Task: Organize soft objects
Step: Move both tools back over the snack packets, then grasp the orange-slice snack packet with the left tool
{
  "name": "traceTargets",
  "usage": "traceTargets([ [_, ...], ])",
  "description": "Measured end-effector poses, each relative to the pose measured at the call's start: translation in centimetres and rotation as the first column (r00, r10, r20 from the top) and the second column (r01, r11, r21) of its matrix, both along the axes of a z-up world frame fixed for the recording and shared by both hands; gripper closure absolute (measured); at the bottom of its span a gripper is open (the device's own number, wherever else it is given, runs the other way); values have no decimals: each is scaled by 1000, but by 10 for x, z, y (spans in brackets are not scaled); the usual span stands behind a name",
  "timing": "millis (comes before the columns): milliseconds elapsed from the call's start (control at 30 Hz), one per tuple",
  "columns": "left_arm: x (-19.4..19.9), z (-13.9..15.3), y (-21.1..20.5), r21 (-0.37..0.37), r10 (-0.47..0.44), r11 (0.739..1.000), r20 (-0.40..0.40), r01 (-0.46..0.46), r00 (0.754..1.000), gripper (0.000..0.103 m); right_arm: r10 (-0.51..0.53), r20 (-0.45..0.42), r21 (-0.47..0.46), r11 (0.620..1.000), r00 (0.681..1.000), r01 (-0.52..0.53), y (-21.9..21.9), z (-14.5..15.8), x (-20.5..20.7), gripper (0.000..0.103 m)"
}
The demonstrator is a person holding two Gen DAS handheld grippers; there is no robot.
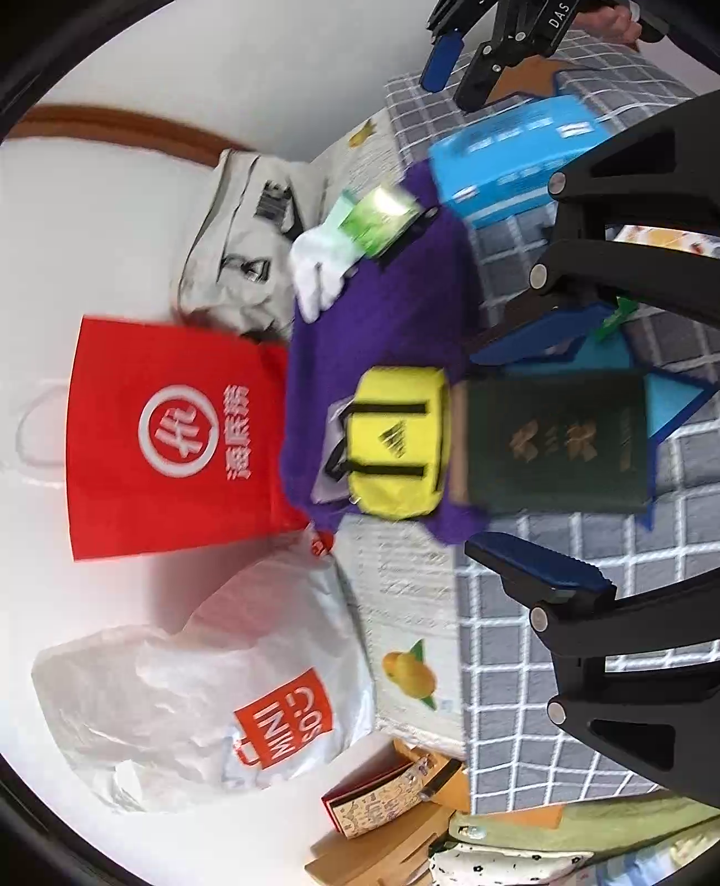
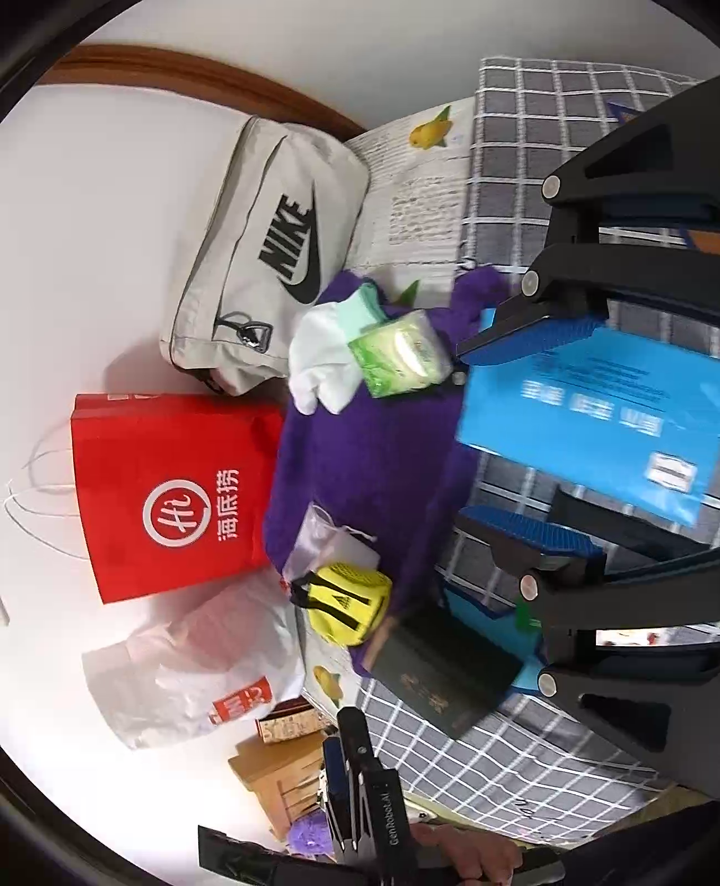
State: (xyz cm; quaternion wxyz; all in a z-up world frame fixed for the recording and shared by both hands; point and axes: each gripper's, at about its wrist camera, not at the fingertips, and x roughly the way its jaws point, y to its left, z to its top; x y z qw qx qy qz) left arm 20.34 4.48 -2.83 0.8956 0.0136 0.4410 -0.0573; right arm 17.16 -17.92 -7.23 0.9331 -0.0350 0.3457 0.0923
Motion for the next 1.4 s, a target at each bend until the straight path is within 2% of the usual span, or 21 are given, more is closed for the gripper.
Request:
traceTargets([
  [233,-42,-17,-23,-29,-50,998,-26,49,998,42,9,-22,36,999,1000,-8,-2,-21,-44,50],
  [467,-76,-45,-50,-49,-110,993,-71,107,991,42,42,-42,44,998,998,-40,4,-45,-80,50],
  [567,-85,-58,-63,-65,-150,987,-87,144,985,38,43,-52,61,997,998,-39,2,-56,-94,50],
  [767,-93,-78,-92,-53,-224,974,-88,220,971,32,19,-91,83,996,996,-11,-7,-78,-110,50],
  [900,-92,-93,-104,-15,-233,972,-105,232,967,31,-4,-107,93,996,994,14,-12,-88,-118,50],
  [1067,-91,-107,-109,-16,-259,966,-133,259,957,31,-42,-130,110,992,991,56,-20,-95,-123,50],
  [1167,-92,-110,-111,-14,-266,964,-130,267,955,31,-39,-128,142,988,991,58,-20,-95,-126,50],
  [1300,-92,-110,-110,-27,-259,966,-124,258,958,31,-41,-130,128,990,991,58,-17,-96,-126,50],
  [1367,-94,-110,-111,-21,-259,966,-118,258,959,33,-46,-135,127,990,990,63,-17,-98,-125,50],
  [1400,-95,-110,-111,-25,-264,964,-111,263,958,40,-46,-138,128,990,989,64,-16,-99,-124,50],
])
